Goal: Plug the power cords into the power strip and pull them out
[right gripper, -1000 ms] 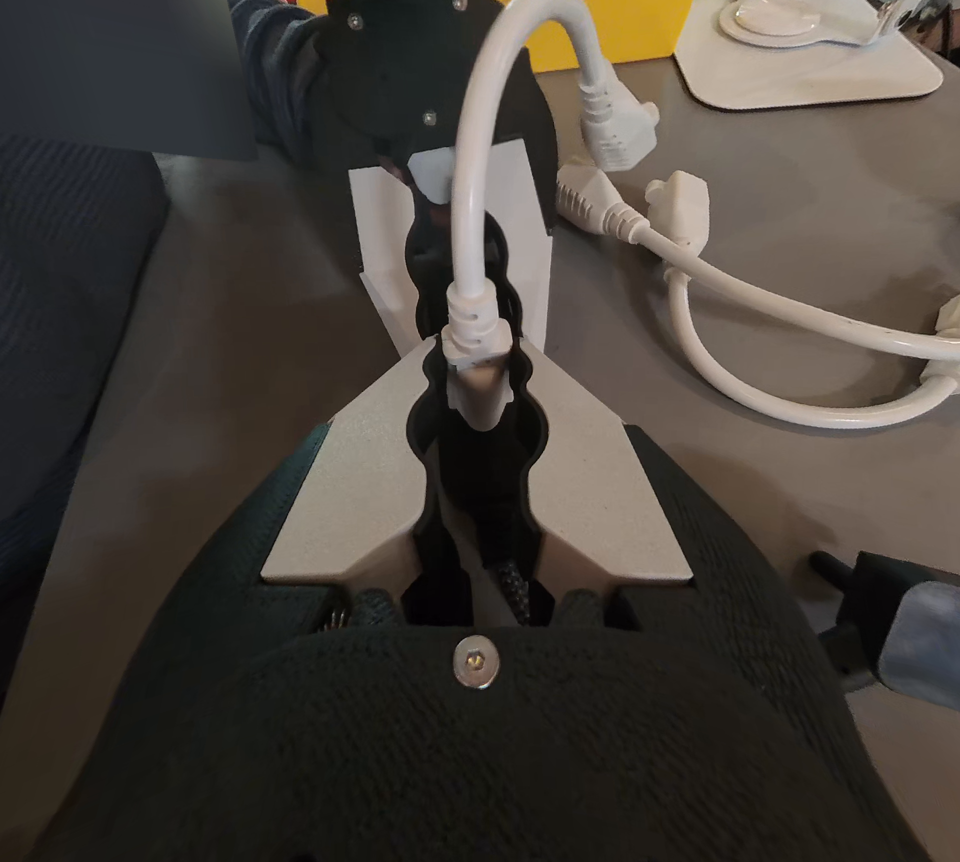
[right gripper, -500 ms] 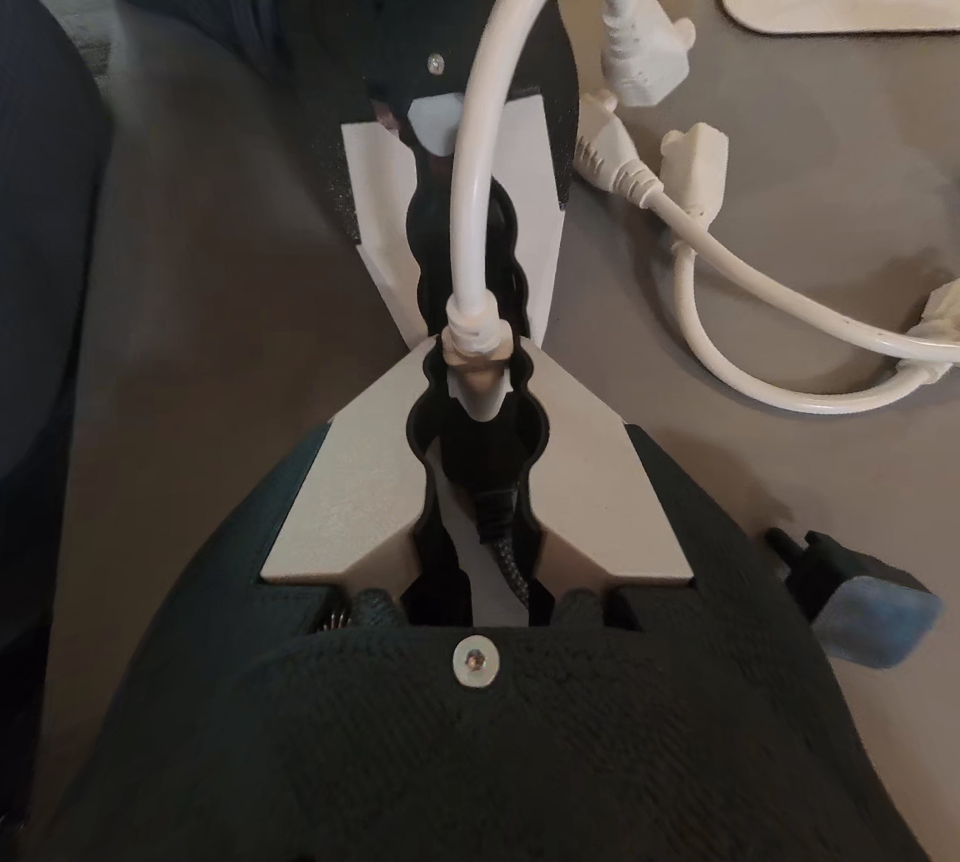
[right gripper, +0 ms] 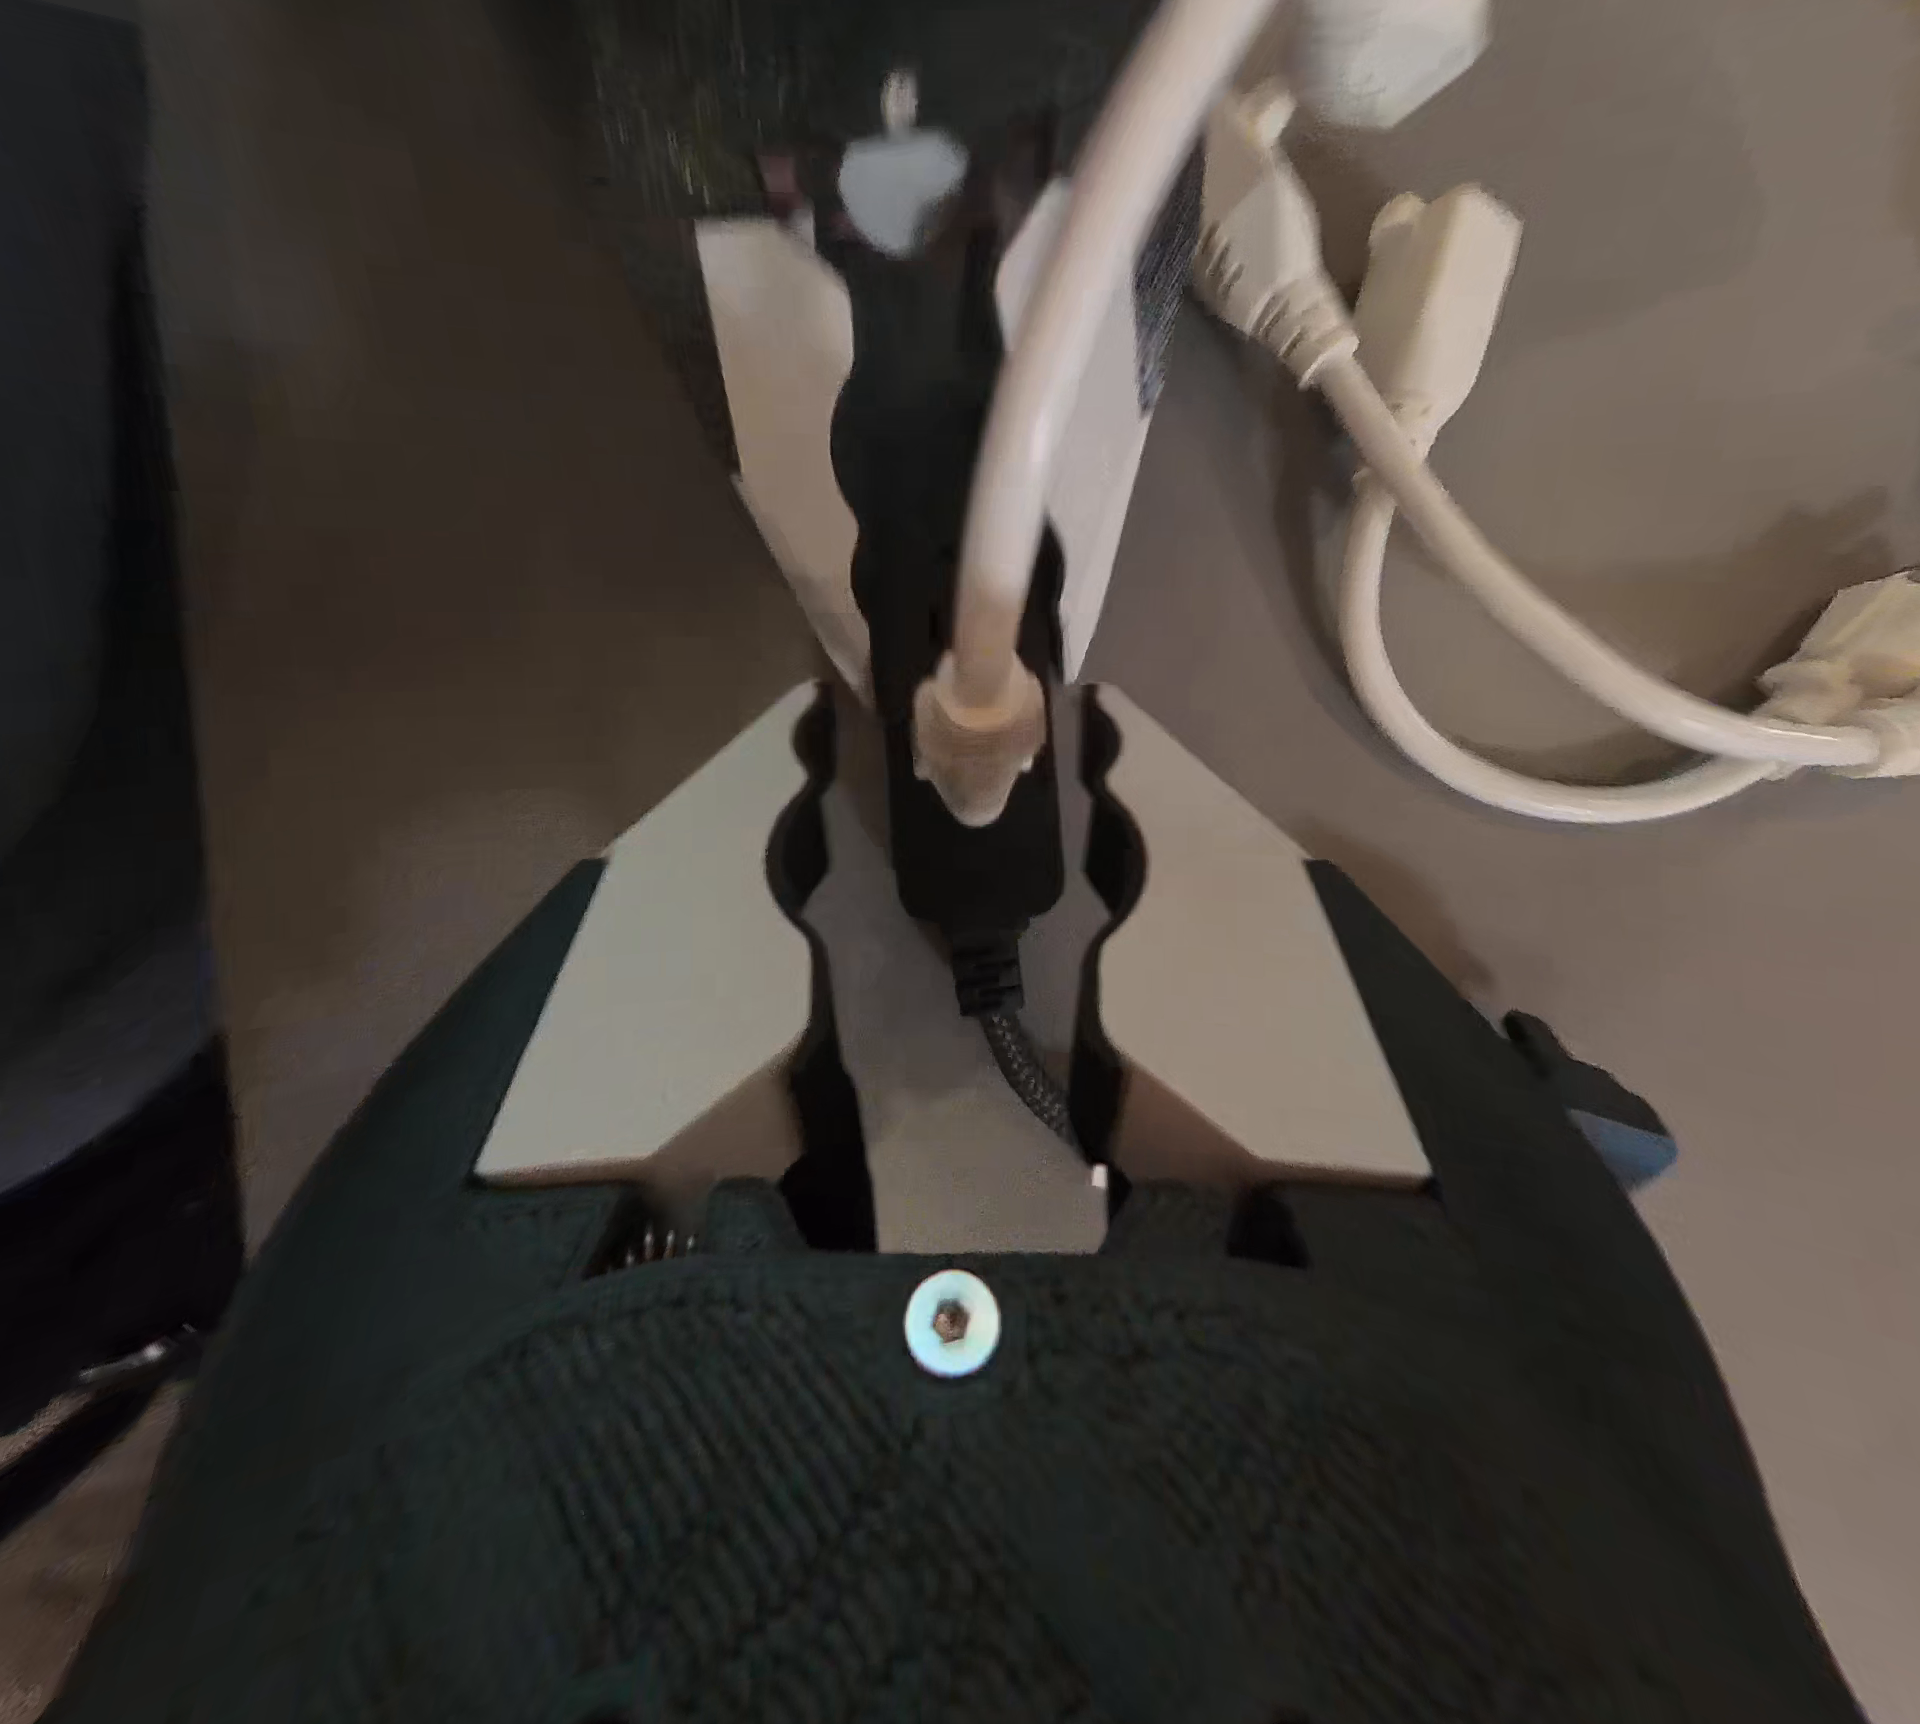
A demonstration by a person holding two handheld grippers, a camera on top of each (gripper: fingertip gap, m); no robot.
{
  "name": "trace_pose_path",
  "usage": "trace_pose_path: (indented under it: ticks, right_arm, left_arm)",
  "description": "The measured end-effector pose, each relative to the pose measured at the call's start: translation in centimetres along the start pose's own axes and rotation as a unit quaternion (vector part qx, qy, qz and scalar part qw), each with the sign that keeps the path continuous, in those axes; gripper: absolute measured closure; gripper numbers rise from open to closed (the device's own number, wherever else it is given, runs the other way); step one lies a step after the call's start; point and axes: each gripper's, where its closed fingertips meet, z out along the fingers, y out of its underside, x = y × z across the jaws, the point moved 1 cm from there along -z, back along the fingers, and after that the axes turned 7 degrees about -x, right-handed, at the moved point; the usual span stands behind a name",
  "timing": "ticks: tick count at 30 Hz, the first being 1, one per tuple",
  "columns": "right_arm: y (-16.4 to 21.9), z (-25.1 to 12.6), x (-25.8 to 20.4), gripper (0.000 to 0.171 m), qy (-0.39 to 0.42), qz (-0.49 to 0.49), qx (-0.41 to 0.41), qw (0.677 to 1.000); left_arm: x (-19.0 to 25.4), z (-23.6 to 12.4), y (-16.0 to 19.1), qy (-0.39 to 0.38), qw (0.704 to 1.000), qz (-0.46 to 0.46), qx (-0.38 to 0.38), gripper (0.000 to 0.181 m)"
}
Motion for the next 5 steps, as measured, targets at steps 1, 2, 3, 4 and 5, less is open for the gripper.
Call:
trace_pose_path:
  ticks: [1, 2, 3, 4, 5]
  right_arm:
    - [-1.1, -0.9, 0.0, 0.115, -0.001, 0.006, 0.012, 1.000]
    - [-1.9, -1.7, -0.1, 0.112, -0.001, 0.005, 0.013, 1.000]
    - [-2.1, -2.1, -0.2, 0.112, 0.004, -0.005, -0.011, 1.000]
    - [-1.8, -2.1, 0.1, 0.113, 0.018, -0.016, -0.055, 0.998]
    - [-1.3, -2.0, 0.2, 0.115, 0.022, -0.027, -0.102, 0.994]
  left_arm:
    - [0.0, 0.0, 0.0, 0.000, 1.000, 0.000, 0.000, 0.138]
    - [0.0, 0.0, 0.0, 0.000, 1.000, 0.000, 0.000, 0.138]
    - [0.0, 0.0, 0.0, 0.000, 1.000, 0.001, 0.000, 0.138]
    - [0.1, 0.0, 0.0, 0.000, 1.000, 0.001, 0.000, 0.138]
    - [0.1, 0.0, 0.0, 0.000, 1.000, 0.001, 0.000, 0.138]
